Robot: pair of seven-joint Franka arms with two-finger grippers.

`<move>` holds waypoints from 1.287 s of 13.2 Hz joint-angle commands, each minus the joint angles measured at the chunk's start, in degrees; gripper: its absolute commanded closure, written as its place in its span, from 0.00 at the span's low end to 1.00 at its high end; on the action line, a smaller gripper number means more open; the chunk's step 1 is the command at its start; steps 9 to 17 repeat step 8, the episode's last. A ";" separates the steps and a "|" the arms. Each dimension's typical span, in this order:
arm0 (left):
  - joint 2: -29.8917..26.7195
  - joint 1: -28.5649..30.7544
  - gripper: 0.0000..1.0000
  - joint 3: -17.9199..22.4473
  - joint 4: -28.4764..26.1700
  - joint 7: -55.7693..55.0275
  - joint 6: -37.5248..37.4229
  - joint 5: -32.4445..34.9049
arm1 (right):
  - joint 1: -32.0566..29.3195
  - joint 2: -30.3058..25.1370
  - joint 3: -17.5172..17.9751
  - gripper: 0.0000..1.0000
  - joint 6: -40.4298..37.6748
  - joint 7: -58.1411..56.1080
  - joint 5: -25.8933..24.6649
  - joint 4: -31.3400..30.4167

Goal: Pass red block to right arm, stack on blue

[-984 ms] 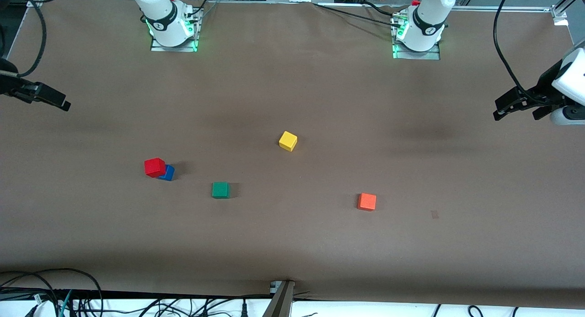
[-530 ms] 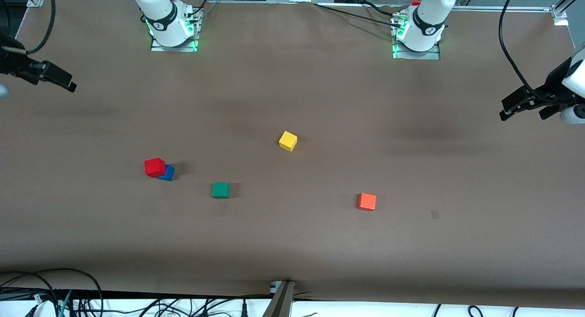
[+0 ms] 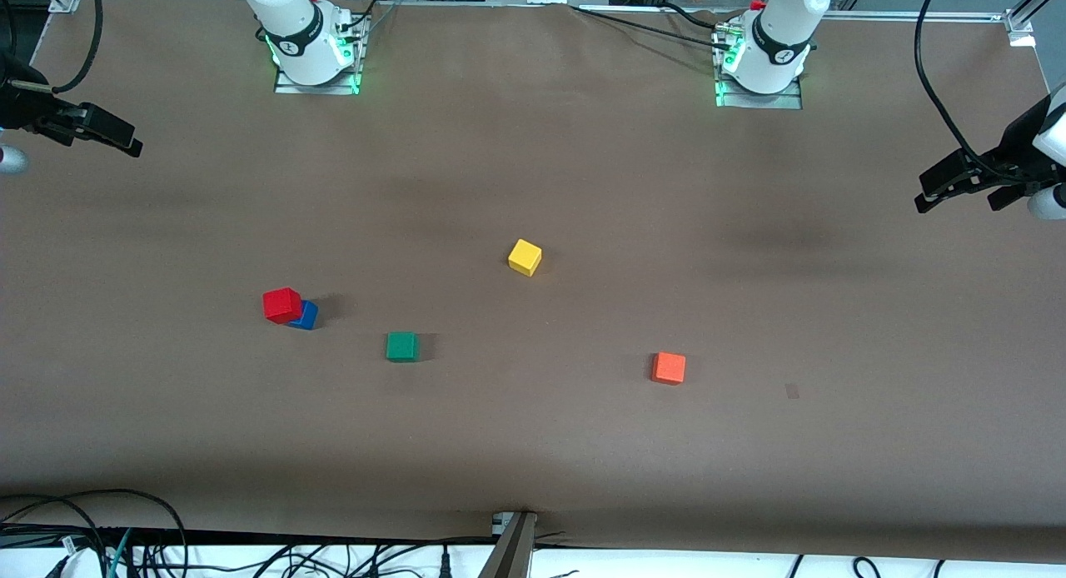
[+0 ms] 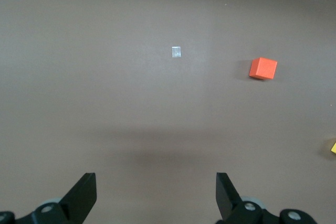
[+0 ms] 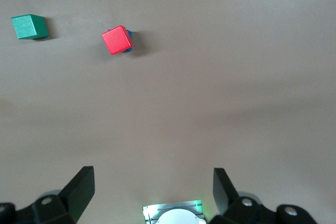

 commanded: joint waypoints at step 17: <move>0.18 0.25 0.00 -0.36 1.52 0.00 -2.26 -0.83 | -0.50 0.99 -0.30 0.00 2.92 -3.98 -1.34 -0.16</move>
